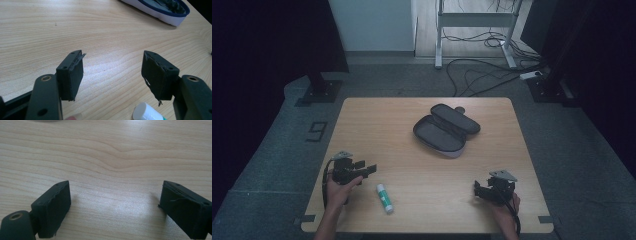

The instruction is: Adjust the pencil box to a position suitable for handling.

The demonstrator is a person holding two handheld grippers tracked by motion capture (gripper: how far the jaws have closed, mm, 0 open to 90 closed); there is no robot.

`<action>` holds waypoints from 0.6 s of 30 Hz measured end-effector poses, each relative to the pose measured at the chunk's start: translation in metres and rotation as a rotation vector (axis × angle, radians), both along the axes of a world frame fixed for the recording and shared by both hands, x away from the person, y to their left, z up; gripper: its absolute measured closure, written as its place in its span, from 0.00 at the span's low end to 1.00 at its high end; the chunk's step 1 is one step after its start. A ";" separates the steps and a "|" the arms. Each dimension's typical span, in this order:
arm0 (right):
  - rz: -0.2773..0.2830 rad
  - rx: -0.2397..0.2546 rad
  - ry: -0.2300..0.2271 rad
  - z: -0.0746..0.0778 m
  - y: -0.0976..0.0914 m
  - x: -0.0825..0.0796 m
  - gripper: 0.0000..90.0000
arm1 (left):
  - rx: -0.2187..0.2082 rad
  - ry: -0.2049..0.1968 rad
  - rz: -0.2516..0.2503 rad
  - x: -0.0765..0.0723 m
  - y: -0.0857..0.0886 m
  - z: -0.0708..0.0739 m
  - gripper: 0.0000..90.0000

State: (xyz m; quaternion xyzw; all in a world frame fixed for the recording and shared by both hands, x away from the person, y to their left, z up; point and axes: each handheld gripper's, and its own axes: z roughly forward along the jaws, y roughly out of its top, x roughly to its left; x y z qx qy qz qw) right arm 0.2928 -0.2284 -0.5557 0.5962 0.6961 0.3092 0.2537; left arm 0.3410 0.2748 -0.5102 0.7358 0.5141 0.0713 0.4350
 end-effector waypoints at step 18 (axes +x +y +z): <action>-0.003 -0.001 -0.001 0.000 0.000 0.000 0.11 | 0.000 -0.002 0.000 0.000 0.000 0.000 0.38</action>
